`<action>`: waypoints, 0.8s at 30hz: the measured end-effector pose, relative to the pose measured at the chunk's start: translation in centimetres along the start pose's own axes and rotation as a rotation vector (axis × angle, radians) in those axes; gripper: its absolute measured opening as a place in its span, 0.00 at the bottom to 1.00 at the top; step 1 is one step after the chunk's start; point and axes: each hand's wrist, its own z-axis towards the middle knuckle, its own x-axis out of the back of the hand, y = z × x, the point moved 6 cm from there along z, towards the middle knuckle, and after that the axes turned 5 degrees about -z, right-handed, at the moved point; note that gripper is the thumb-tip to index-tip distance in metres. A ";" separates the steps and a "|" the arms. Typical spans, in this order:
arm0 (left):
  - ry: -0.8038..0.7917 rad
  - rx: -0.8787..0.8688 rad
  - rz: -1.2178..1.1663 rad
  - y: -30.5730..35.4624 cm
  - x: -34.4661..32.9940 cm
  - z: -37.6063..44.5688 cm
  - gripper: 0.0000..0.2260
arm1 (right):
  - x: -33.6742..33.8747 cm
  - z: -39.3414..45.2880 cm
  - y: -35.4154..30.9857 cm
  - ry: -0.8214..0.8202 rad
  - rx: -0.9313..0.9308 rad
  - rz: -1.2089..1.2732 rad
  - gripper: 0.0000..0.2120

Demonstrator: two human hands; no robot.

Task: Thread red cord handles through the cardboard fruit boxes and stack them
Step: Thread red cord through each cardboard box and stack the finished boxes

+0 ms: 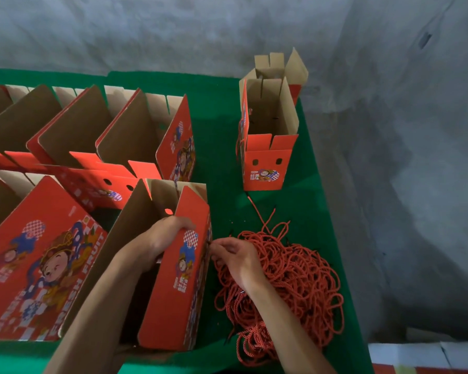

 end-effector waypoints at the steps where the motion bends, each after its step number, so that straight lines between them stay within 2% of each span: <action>1: -0.004 0.000 -0.001 0.0 -0.1 -0.1 0.22 | -0.1 0.1 -0.1 -0.001 0.010 -0.047 0.05; 7: -0.059 -0.033 0.014 0.2 -0.4 -0.1 0.26 | 0.0 0.6 -1.8 -0.045 0.118 -0.641 0.08; 10: -0.168 -0.045 0.035 0.2 -0.8 -0.5 0.32 | 0.1 0.3 -2.5 -0.060 0.161 -0.633 0.09; 14: -0.217 -0.041 0.008 -0.3 -0.7 0.1 0.44 | 0.1 0.1 -3.2 -0.059 0.147 -0.659 0.09; 16: -0.210 -0.047 0.032 -0.2 -0.8 0.0 0.39 | -0.1 0.2 -3.5 -0.054 0.162 -0.686 0.10; 19: -0.135 -0.133 0.184 0.0 -1.0 0.2 0.17 | -0.6 0.2 -4.3 -0.035 0.239 -0.728 0.10; 24: -0.035 -0.257 0.454 -0.4 -1.9 1.1 0.03 | -0.9 0.5 -4.7 -0.075 0.284 -0.759 0.08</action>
